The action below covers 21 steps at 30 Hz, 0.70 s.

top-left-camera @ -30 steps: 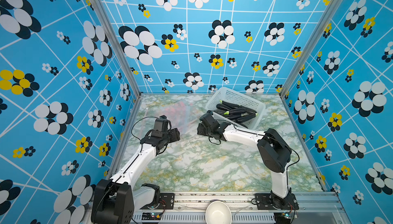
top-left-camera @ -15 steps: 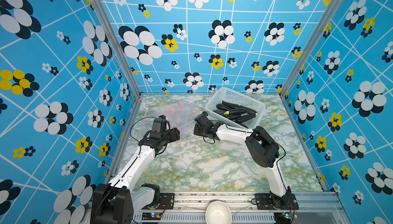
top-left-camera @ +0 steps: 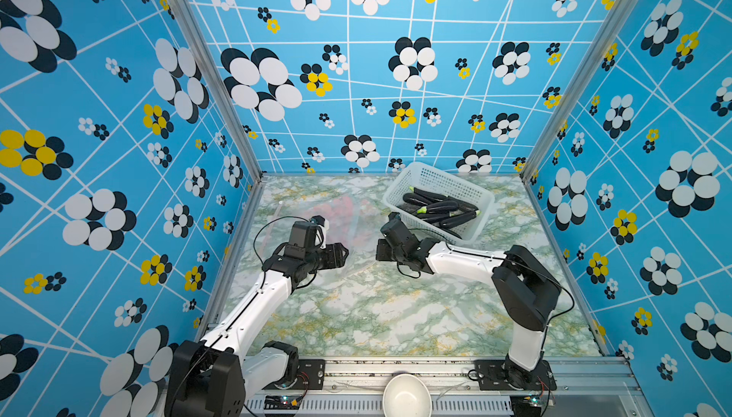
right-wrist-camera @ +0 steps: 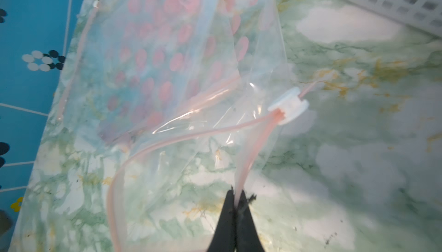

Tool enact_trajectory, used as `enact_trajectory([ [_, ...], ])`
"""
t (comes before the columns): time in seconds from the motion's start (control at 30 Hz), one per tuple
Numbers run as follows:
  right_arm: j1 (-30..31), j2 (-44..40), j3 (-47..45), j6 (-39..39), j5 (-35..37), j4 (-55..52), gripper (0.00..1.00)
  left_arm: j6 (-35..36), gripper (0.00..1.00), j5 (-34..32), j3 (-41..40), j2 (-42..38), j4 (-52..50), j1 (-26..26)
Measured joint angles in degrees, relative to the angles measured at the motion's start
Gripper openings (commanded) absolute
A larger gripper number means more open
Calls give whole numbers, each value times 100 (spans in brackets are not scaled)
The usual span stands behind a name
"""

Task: Place the eggplant in a zip-top bag and seal the zipper
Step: Open the zipper of the food storage bag at the center of the board.

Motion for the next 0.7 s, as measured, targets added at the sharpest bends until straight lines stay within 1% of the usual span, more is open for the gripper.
enact_trajectory([
  [0.07, 0, -354, -136, -63, -20, 116, 0, 223, 72, -90, -4, -35, 9, -389],
  [0.17, 0, -721, -271, -74, -52, 216, 0, 422, 72, -236, -162, -197, 142, -748],
  [0.27, -4, -883, -363, -92, -105, 247, 0, 503, 71, -481, -470, -404, 308, -911],
  [0.3, -4, -903, -387, -92, -122, 247, 0, 518, 69, -546, -579, -452, 374, -940],
  [0.37, -4, -929, -428, -92, -186, 247, 0, 538, 63, -680, -767, -474, 452, -988],
  [0.43, -4, -975, -492, -92, -273, 249, 0, 549, 61, -800, -874, -455, 529, -1036],
  [0.57, -4, -1071, -564, -79, -437, 264, 0, 564, 61, -999, -911, -348, 756, -1202],
  [0.67, -7, -1152, -610, -31, -511, 295, 0, 564, 57, -1113, -911, -269, 942, -1276],
  [0.7, -7, -1187, -645, -15, -531, 321, 0, 564, 55, -1145, -911, -249, 988, -1292],
])
